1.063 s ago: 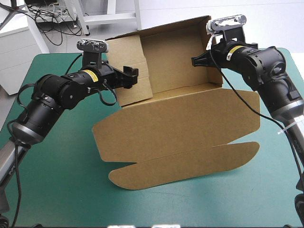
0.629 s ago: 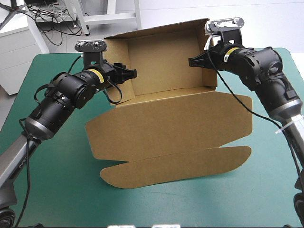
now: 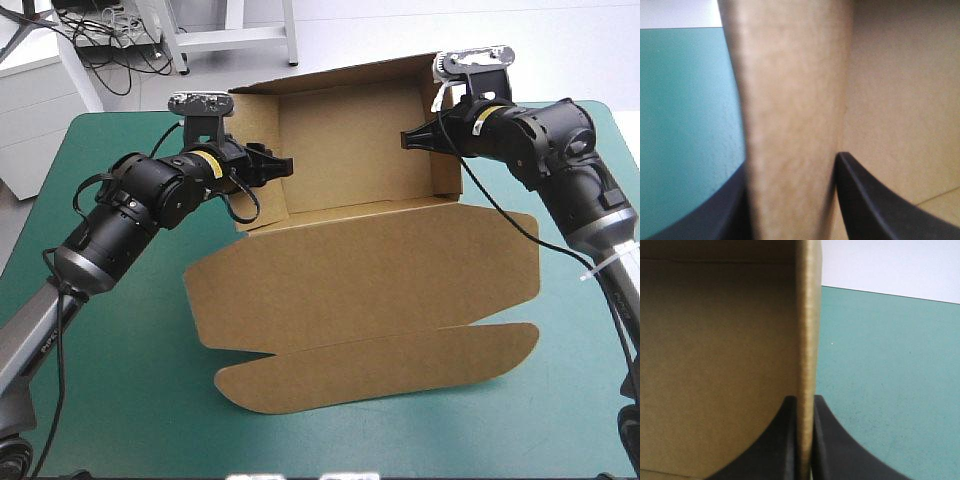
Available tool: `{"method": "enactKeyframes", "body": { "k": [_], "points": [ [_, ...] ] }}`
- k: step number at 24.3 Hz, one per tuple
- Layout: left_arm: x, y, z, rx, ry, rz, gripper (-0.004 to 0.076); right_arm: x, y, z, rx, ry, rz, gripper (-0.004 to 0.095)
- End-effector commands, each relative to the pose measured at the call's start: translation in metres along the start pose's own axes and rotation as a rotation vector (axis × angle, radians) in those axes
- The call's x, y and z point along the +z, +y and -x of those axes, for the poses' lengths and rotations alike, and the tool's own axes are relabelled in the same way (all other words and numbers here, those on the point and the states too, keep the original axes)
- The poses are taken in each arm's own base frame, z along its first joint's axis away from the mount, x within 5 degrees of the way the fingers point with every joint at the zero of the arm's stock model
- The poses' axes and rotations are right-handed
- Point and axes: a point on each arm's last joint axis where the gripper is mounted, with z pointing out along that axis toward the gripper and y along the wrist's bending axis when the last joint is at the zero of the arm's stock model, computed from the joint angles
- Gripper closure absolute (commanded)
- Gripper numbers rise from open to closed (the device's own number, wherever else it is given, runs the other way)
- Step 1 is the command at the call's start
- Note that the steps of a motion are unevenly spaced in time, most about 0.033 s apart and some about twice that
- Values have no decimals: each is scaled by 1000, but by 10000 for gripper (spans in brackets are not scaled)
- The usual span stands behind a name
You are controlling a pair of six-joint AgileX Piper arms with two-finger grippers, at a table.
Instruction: Fold the box
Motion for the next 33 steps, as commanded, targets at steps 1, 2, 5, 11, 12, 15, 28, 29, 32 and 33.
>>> {"method": "enactKeyframes", "body": {
  "k": [1,2,5,11,12,15,28,29,32,33],
  "points": [
    [-37,-27,17,32,-135,-227,371,-20,-6,19,0,-158,0,923],
    [-40,-28,18,30,-142,-230,246,-20,-10,19,7,-158,-8,923],
    [-48,-28,22,8,-190,-248,89,-20,-20,19,46,-149,-17,923],
    [-49,-30,24,-27,-205,-271,291,-20,-19,19,44,-148,-10,923],
    [-49,-30,24,-26,-206,-269,325,-20,-19,19,44,-148,-10,923],
    [-49,-30,24,-22,-207,-268,473,-20,-18,19,53,-147,0,923],
    [-44,-25,20,49,-168,-205,731,-18,-12,9,35,-45,70,923],
    [-40,-24,18,56,-145,-193,731,-17,-12,7,33,-22,70,923],
    [-23,-17,10,70,-15,-126,731,-10,-11,-2,32,86,71,923],
    [-15,-12,8,66,59,-93,731,-3,-11,-8,23,146,76,923]
  ]
}}
